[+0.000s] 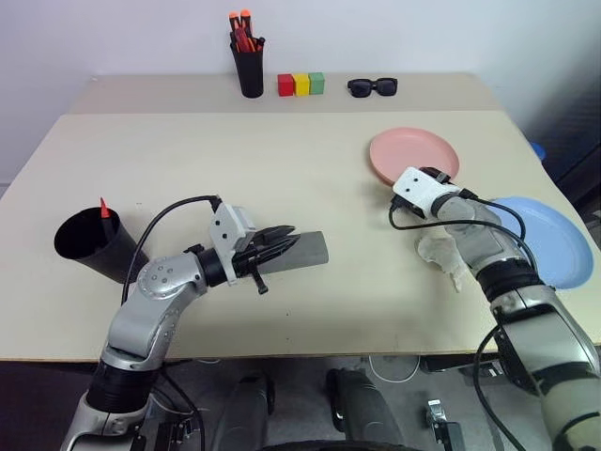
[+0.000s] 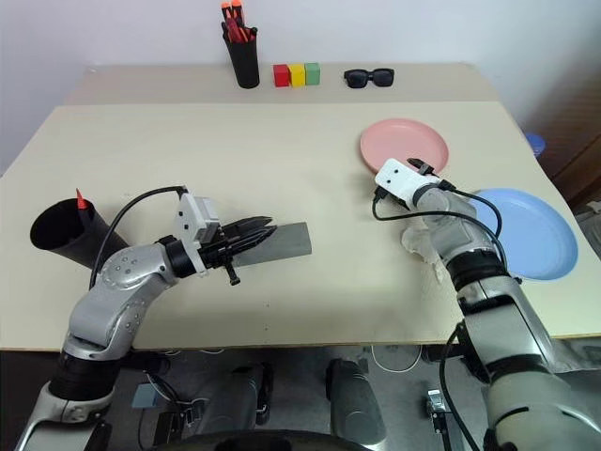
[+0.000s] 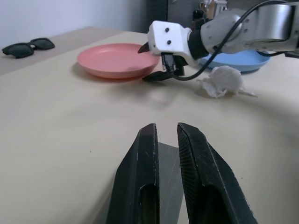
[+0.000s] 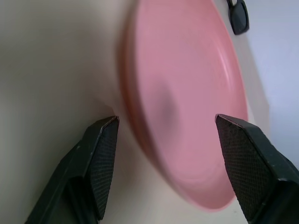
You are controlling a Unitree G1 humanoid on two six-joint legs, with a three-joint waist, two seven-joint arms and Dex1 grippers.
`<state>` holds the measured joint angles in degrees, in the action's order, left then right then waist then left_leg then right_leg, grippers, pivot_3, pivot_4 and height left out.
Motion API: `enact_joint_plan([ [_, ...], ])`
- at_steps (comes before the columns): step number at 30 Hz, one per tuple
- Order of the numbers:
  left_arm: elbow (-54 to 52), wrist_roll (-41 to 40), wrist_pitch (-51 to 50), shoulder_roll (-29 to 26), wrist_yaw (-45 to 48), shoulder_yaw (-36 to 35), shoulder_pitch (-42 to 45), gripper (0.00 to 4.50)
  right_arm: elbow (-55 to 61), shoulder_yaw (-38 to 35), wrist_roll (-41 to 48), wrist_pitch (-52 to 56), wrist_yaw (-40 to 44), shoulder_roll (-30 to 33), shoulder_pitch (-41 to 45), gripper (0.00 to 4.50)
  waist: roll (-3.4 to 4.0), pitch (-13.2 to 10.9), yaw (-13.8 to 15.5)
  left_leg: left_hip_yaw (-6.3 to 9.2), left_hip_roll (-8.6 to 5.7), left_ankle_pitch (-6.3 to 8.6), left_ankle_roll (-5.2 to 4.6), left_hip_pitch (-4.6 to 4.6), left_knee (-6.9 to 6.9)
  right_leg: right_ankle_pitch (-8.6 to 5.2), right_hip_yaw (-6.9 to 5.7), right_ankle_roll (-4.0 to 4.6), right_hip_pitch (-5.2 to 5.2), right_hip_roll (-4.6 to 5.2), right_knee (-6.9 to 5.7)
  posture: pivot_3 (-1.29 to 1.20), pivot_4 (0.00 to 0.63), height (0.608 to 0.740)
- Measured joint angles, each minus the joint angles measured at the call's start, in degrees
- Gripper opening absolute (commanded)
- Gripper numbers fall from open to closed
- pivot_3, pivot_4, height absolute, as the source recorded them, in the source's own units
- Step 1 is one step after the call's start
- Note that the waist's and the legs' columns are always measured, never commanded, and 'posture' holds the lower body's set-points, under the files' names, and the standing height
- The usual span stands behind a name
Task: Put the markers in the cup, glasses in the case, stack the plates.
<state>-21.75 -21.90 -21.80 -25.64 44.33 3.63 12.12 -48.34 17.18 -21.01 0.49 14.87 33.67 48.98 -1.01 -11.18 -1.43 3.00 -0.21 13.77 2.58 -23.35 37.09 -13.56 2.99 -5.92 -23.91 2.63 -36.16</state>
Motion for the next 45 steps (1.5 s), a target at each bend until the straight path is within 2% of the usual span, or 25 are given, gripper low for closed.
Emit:
enact_joint_plan([
  [1, -0.2, 0.0, 0.0, 0.0, -0.1, 0.1, -0.3, 0.60, -2.2, 0.1, -0.4, -1.1, -0.3, -0.1, 0.8, 2.52, 0.00, 0.0, 0.0, 0.00, 0.00, 0.00, 0.00, 0.00, 0.00, 0.00, 0.00, 0.00, 0.00, 0.00, 0.00, 0.00, 0.150, 0.740],
  [6, -2.6, 0.1, -0.3, -0.1, -1.5, 0.2, -0.9, 0.60, -9.9, 0.9, -2.0, -7.2, -0.6, -1.2, 2.9, 0.03, 0.00, 0.0, 0.1, 0.02, -0.01, 0.00, 0.00, -0.01, 0.01, 0.00, 0.00, 0.00, 0.02, 0.01, 0.00, 0.00, 0.150, 0.740],
  [12, -3.8, 0.1, -1.4, -0.1, -3.0, 1.2, -0.7, 0.60, -7.6, 1.0, -3.7, -10.1, -1.0, 0.4, 1.7, 0.03, 0.02, 0.0, 0.1, 0.05, -0.01, 0.00, 0.00, 0.00, 0.01, 0.00, 0.00, -0.01, 0.03, 0.00, -0.02, 0.00, 0.150, 0.740],
  [16, -3.8, 0.1, -1.5, 0.1, -3.3, 2.0, 0.1, 0.60, 8.2, -2.2, -2.4, -8.8, 2.5, 6.5, -7.4, 0.03, 0.03, 0.0, 0.8, 0.13, -0.05, 0.00, 0.00, -0.04, 0.01, 0.01, -0.02, -0.02, 0.04, 0.02, -0.01, 0.00, 0.150, 0.740],
  [21, -2.8, 0.0, -1.2, 0.0, -1.9, 2.7, 1.8, 0.60, 37.0, -14.5, 6.3, 1.5, 13.4, 15.7, -27.2, 0.03, 0.10, 0.0, 0.8, 0.17, -0.04, 0.02, -0.03, 0.07, 0.03, -0.02, -0.06, -0.01, 0.23, 0.01, 0.04, 0.00, 0.150, 0.740],
  [23, -1.2, 0.0, -0.4, 0.4, 0.0, 4.7, 3.5, 0.60, 47.3, -22.7, 9.3, 6.3, 17.5, 19.1, -37.8, 0.03, 0.20, 0.1, 0.9, 0.19, -0.05, 0.02, -0.03, 0.10, 0.05, -0.15, -0.06, 0.14, 0.30, 0.00, 0.04, 0.00, 0.150, 0.740],
  [27, 3.3, 0.1, 1.5, 0.9, 4.1, 7.1, 5.3, 0.60, 59.7, -38.3, 12.8, 15.0, 23.8, 21.0, -53.7, 0.03, 0.25, 0.1, 0.5, 0.06, -0.02, 0.02, -0.04, 0.37, 0.06, -0.24, 0.01, 0.17, 0.50, -0.01, 0.07, 0.00, 0.150, 0.740],
  [31, 7.4, 0.3, 4.0, 2.1, 6.8, 8.8, 7.9, 0.60, 65.5, -44.7, 13.9, 18.9, 26.6, 20.4, -61.6, 0.03, 0.24, 0.1, 0.2, -0.08, 0.03, 0.03, -0.03, 0.74, 0.04, -0.39, 0.09, 0.07, 0.74, -0.04, 0.06, 0.00, 0.150, 0.740],
  [32, 8.0, 0.4, 4.6, 2.3, 7.3, 9.1, 8.3, 0.60, 65.9, -44.7, 14.1, 19.6, 26.7, 20.1, -62.0, 0.72, 0.24, 0.1, 0.2, -0.10, 0.03, 0.03, -0.03, 0.76, 0.04, -0.40, 0.12, 0.07, 0.75, -0.04, 0.06, 0.00, 0.150, 0.740],
  [34, 9.0, 0.6, 5.4, 3.0, 8.0, 9.1, 8.9, 0.60, 66.1, -44.9, 14.5, 20.6, 26.2, 19.1, -61.9, 1.46, 0.24, 0.1, 0.3, -0.11, 0.03, 0.03, -0.03, 0.75, 0.04, -0.40, 0.13, 0.07, 0.75, -0.03, 0.07, 0.00, 0.150, 0.740],
  [38, 10.3, 1.4, 6.6, 3.8, 8.2, 9.2, 8.9, 0.60, 66.3, -44.7, 14.4, 21.1, 24.3, 18.4, -61.3, 3.50, 0.26, 0.1, 0.7, -0.11, 0.01, 0.04, -0.05, 0.70, 0.04, -0.35, 0.13, 0.16, 0.74, 0.00, 0.08, 0.00, 0.150, 0.740],
  [41, 10.4, 2.1, 7.6, 3.8, 8.1, 9.1, 8.2, 0.60, 68.3, -44.4, 15.9, 21.5, 24.7, 18.0, -60.1, 3.50, 0.26, 0.1, 0.5, -0.11, 0.01, 0.04, -0.05, 0.71, 0.03, -0.34, 0.14, 0.17, 0.74, 0.00, 0.08, 0.00, 0.150, 0.740],
  [45, 10.4, 2.8, 8.6, 3.7, 7.9, 9.1, 6.0, 0.60, 72.5, -43.0, 23.3, 24.8, 27.9, 15.4, -57.1, 3.50, 0.25, 0.1, 0.6, -0.07, 0.03, 0.04, -0.05, 0.71, 0.02, -0.36, 0.13, 0.14, 0.75, -0.03, 0.07, 0.00, 0.150, 0.740],
])
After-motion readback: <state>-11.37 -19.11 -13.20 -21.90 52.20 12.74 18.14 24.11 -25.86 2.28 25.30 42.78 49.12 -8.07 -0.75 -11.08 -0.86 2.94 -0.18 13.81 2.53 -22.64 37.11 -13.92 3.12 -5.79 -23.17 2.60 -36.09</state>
